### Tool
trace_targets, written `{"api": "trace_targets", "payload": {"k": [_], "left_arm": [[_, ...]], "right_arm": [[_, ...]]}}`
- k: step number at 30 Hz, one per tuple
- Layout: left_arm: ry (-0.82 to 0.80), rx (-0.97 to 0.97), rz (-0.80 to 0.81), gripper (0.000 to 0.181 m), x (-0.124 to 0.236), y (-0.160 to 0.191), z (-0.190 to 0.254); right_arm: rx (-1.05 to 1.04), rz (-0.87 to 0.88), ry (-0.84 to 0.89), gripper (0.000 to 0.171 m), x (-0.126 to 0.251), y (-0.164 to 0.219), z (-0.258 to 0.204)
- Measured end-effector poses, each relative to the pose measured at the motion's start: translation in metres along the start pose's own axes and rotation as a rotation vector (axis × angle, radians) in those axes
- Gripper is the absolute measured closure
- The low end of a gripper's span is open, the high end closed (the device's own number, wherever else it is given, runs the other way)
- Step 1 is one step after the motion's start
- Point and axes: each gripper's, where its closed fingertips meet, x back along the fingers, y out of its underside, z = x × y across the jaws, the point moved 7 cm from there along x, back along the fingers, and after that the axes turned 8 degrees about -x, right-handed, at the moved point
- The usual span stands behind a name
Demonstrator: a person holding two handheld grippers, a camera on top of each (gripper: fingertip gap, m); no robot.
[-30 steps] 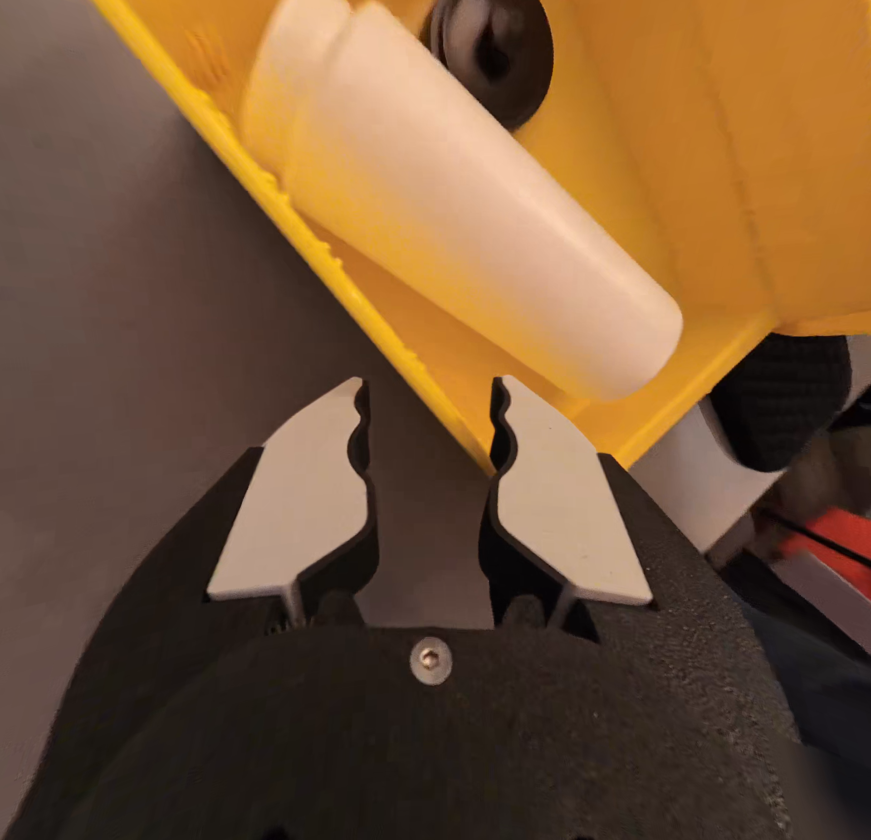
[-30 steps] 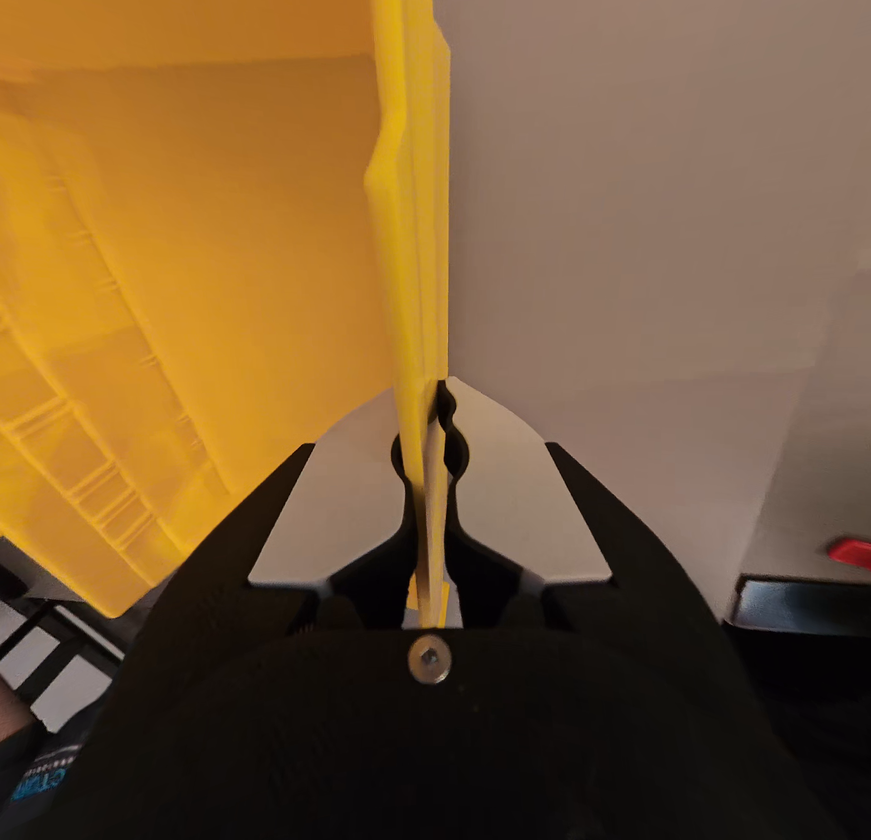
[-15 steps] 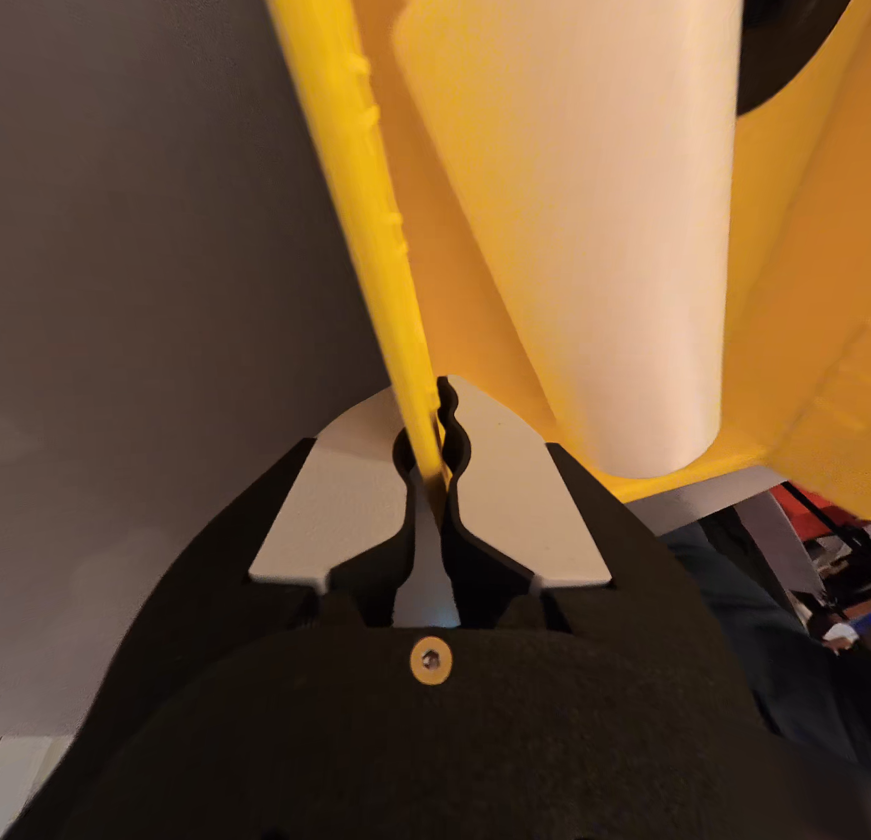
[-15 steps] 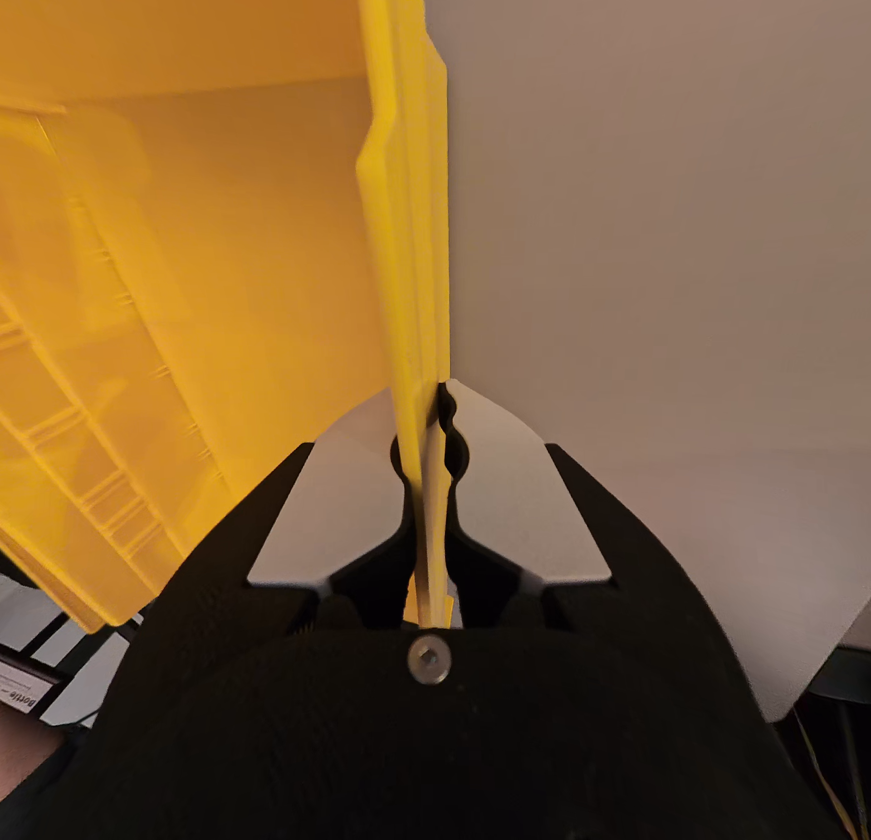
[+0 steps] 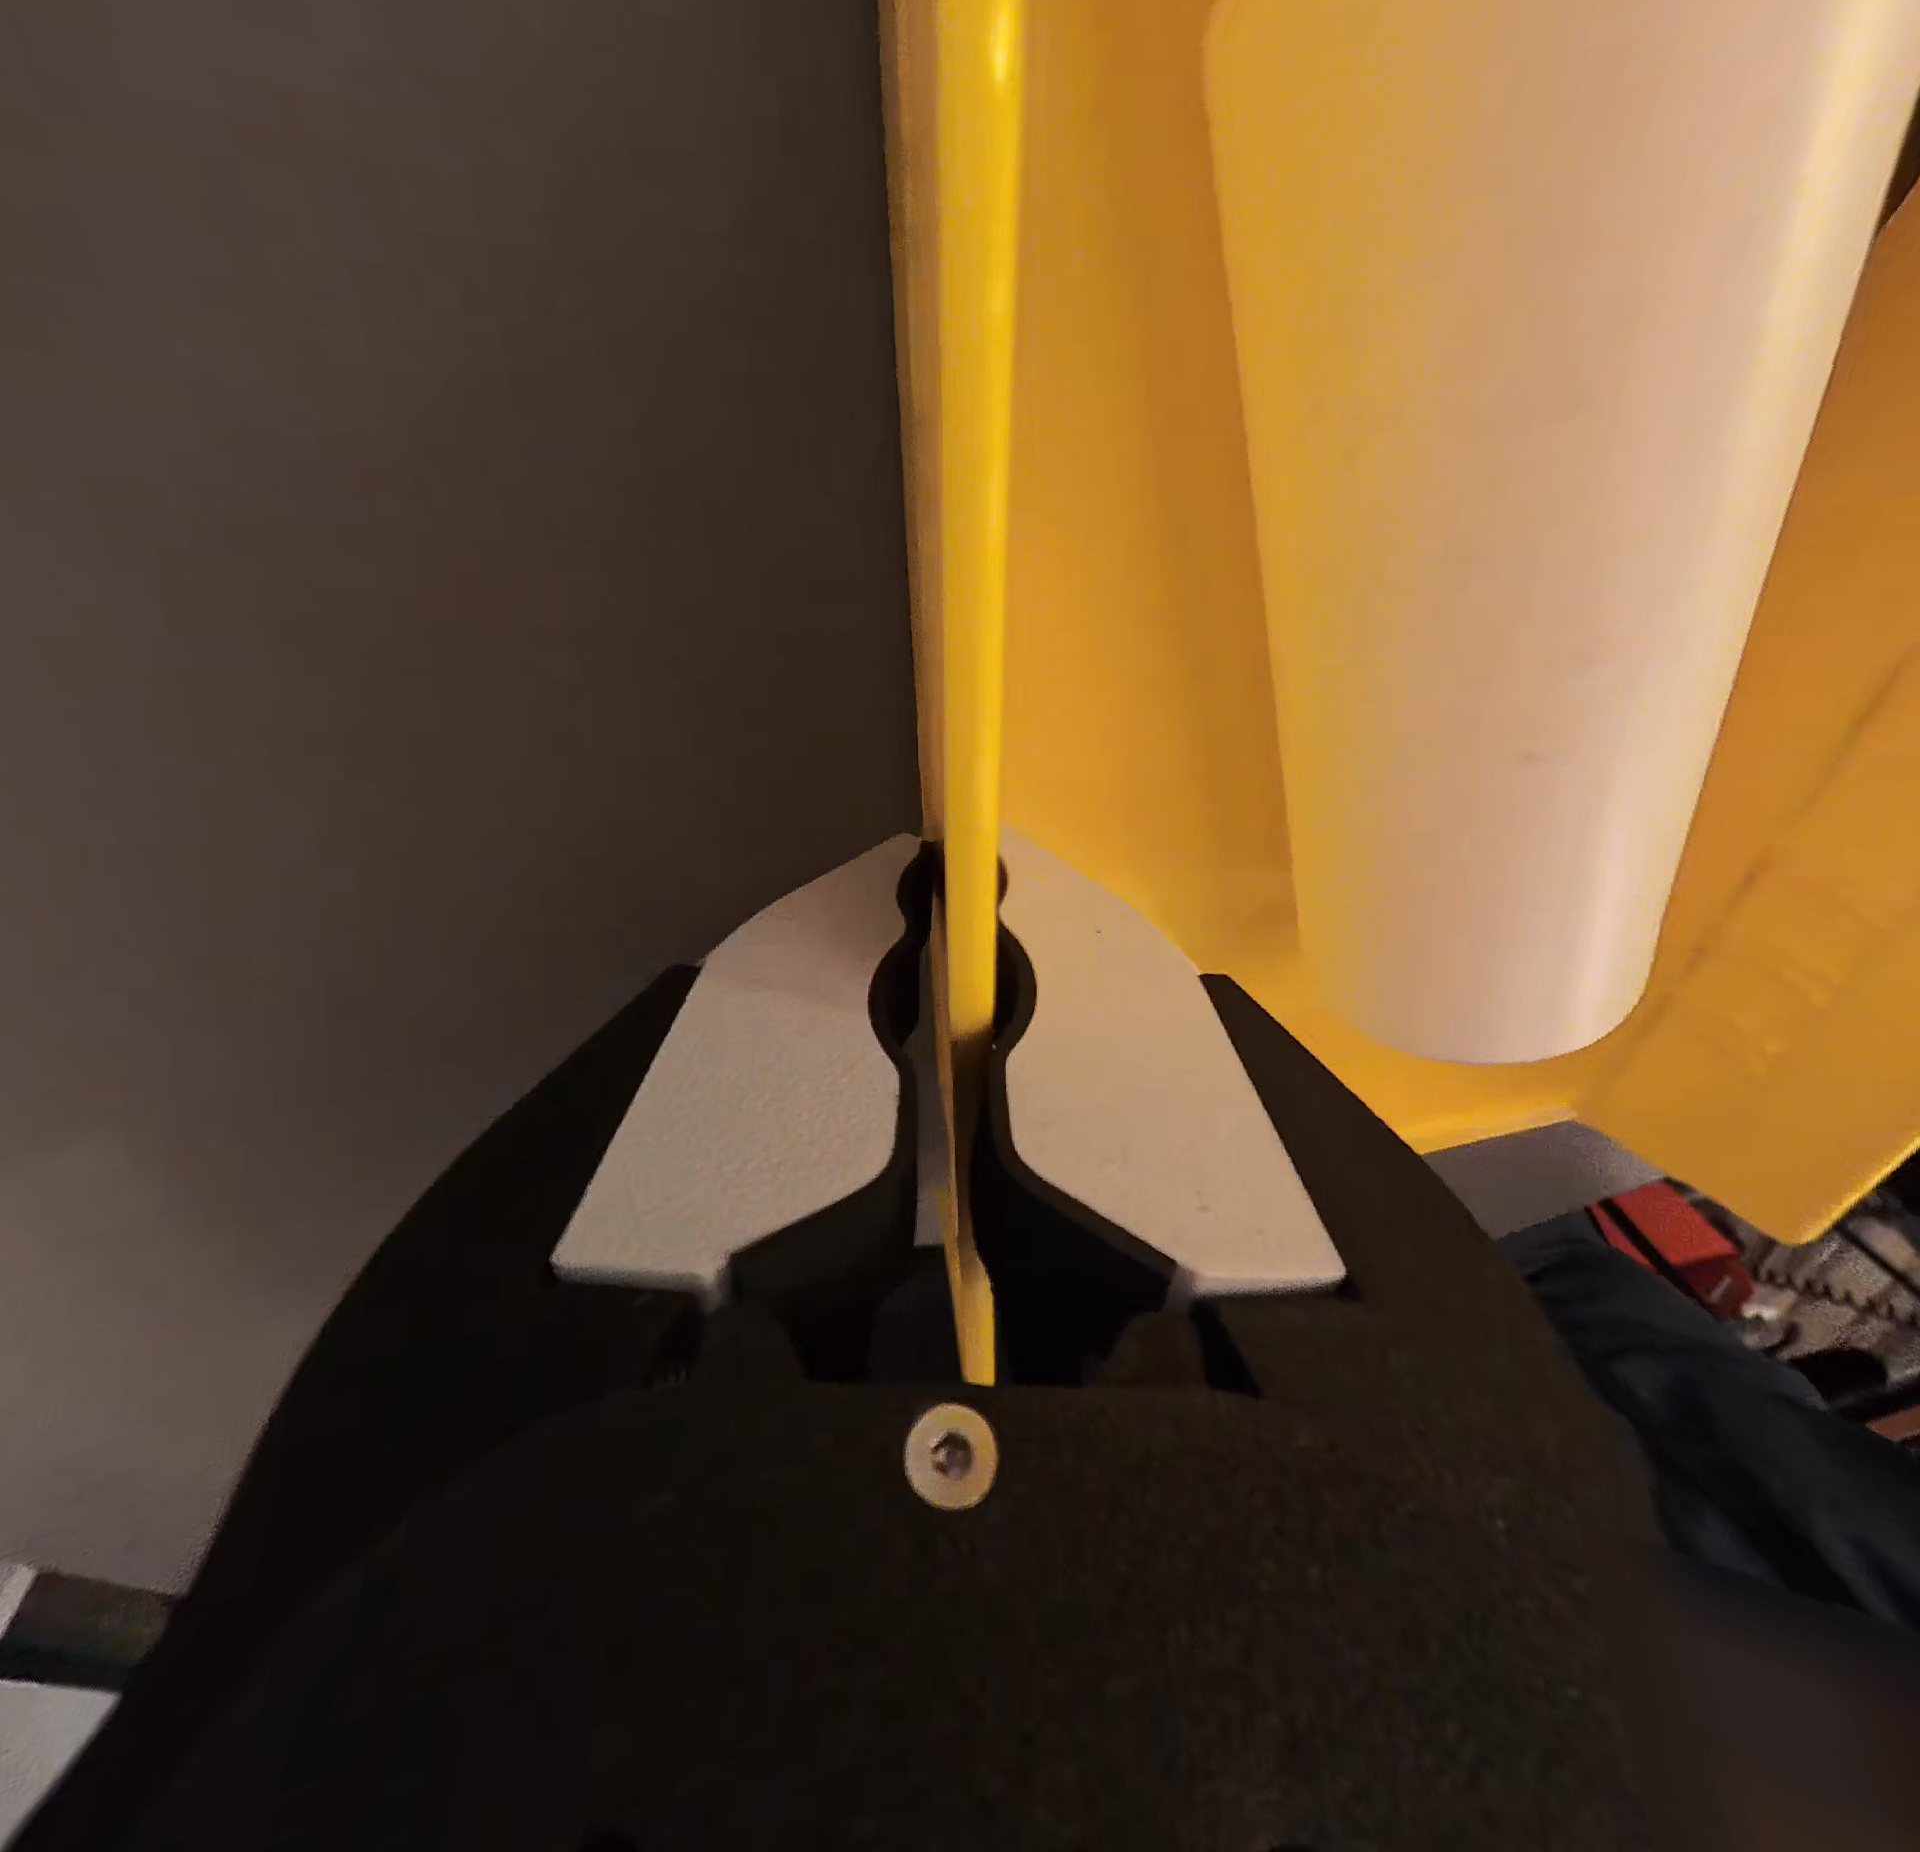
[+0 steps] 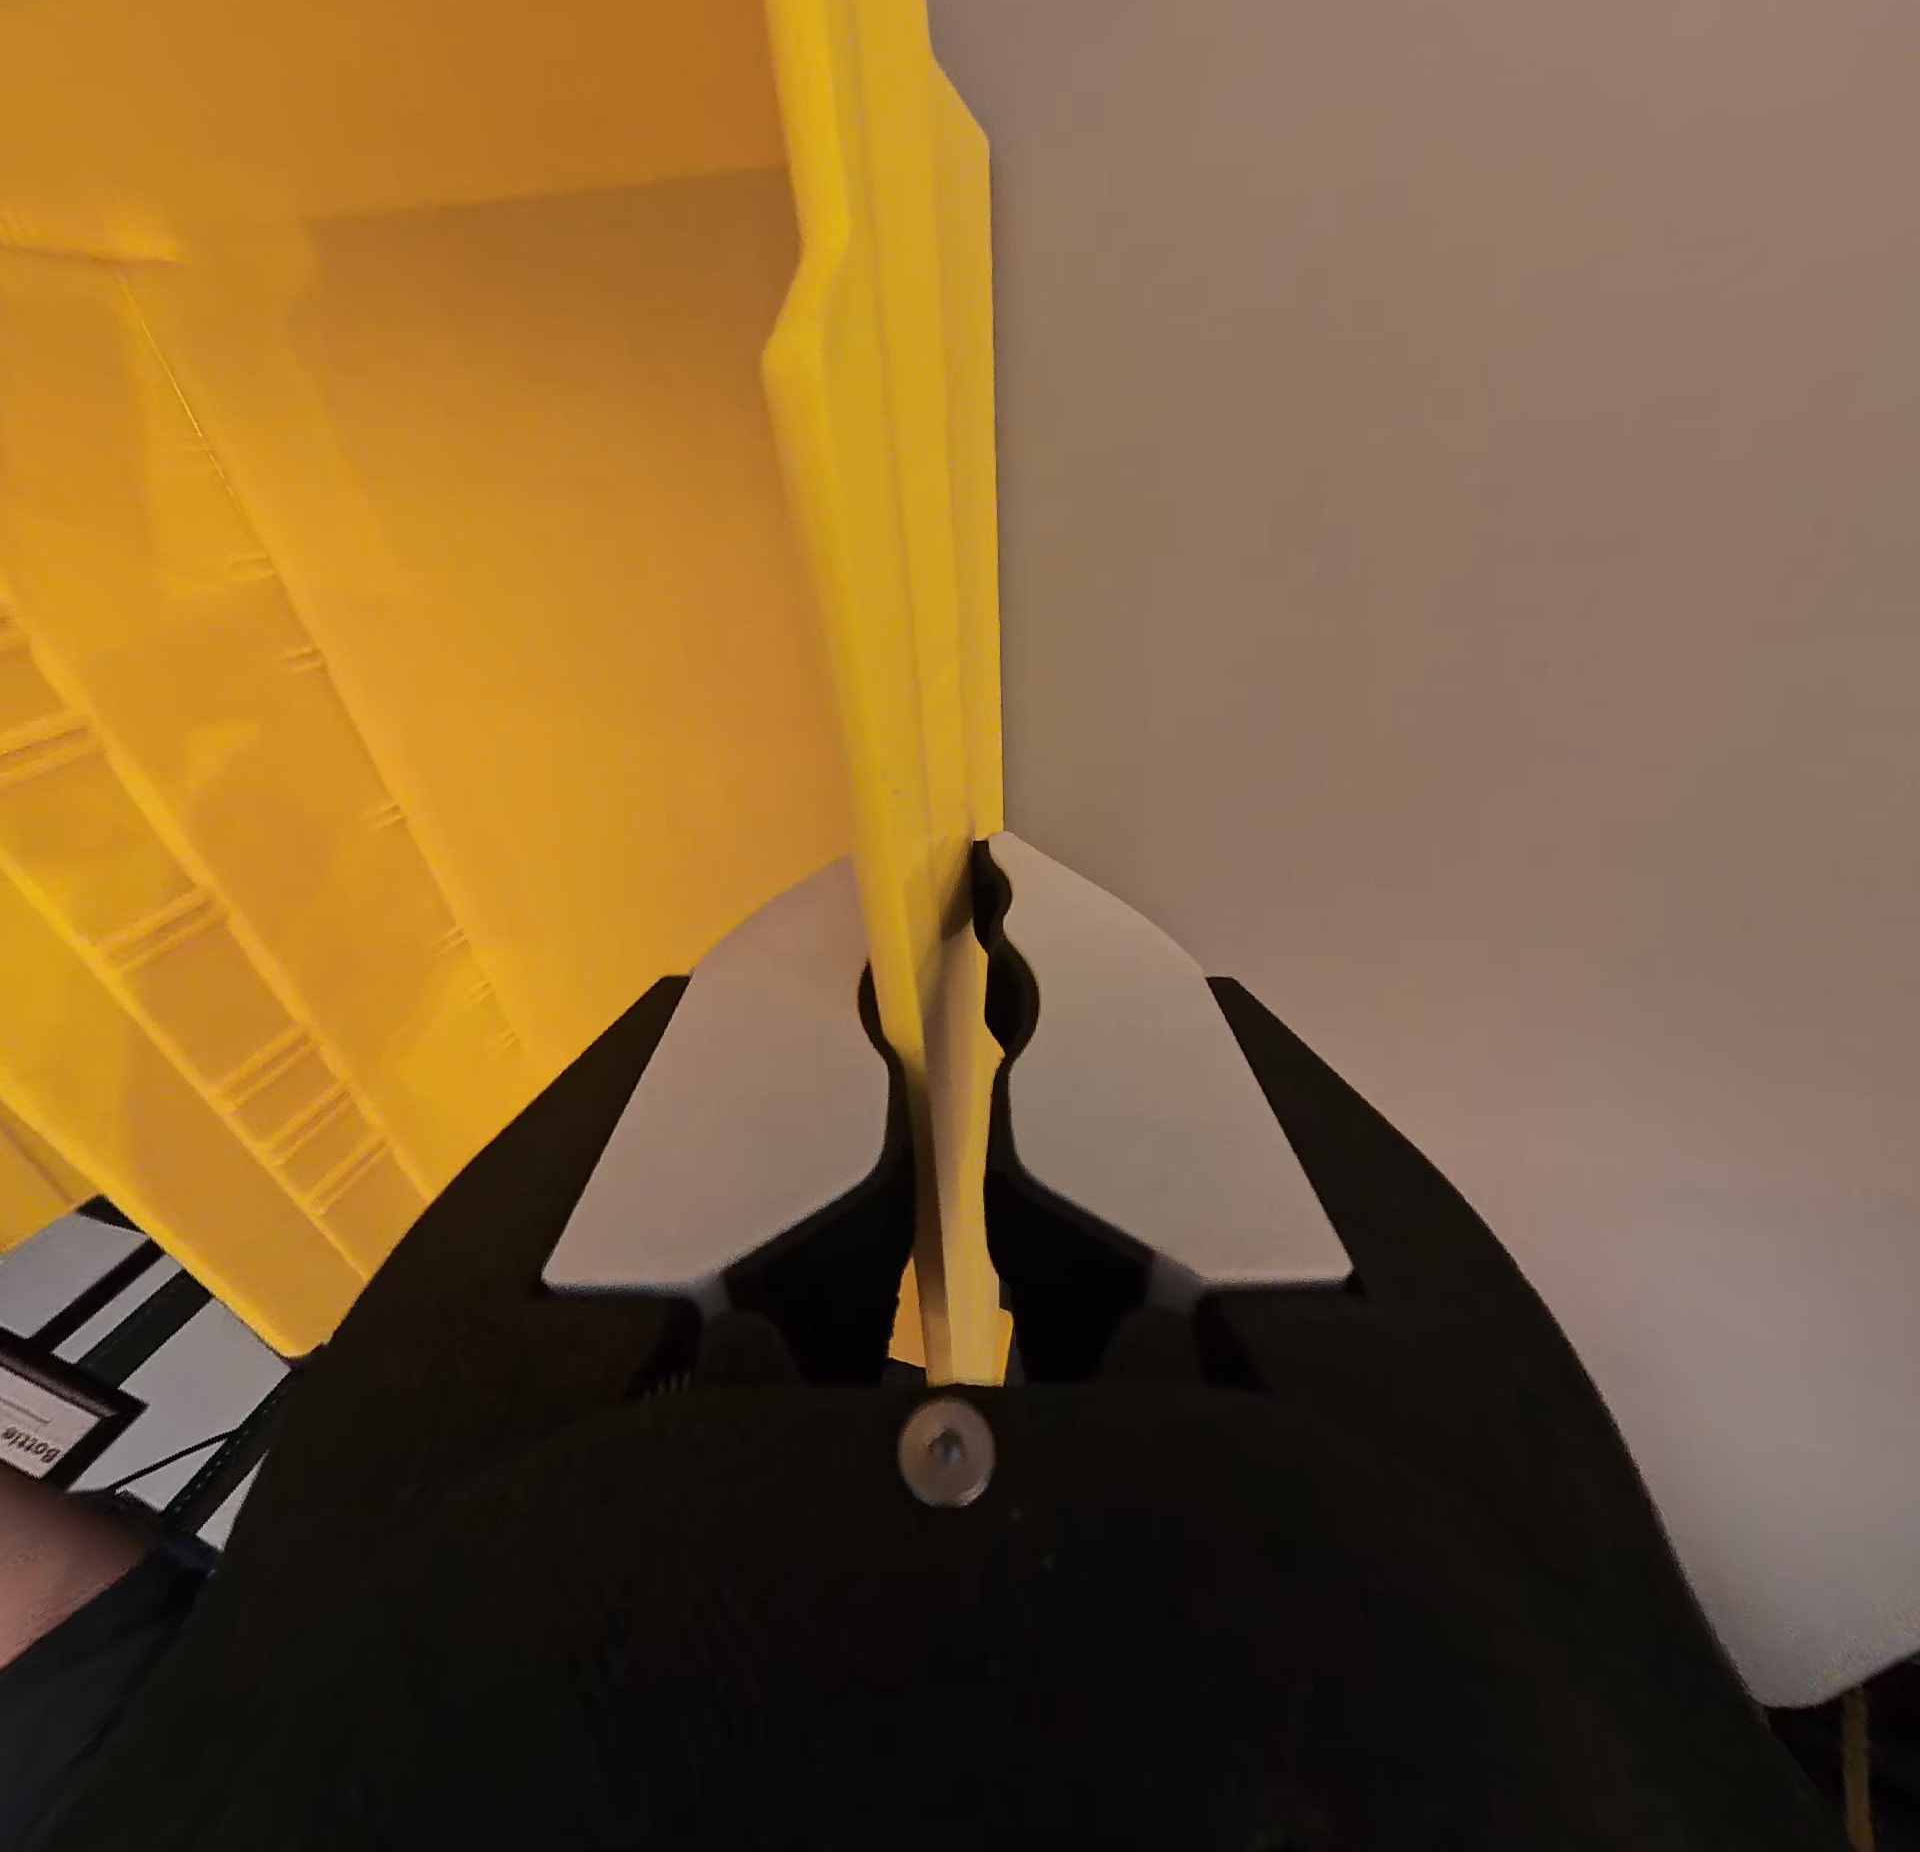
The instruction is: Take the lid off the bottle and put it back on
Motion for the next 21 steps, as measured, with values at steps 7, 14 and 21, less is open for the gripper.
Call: {"api": "trace_targets", "payload": {"k": [7,14,21], "left_arm": [[0.002,0.073,0.045,0.176,0.014,0.043,-0.064],[0.013,0.130,0.071,0.176,0.020,0.073,-0.095],[-0.008,0.123,0.073,0.176,0.021,0.080,-0.097]], "right_arm": [[0.064,-0.016,0.002,0.161,-0.008,-0.004,-0.029],[0.131,-0.021,-0.039,0.158,-0.012,-0.003,-0.040],[0.188,-0.020,0.052,0.164,-0.008,-0.007,-0.032]]}}
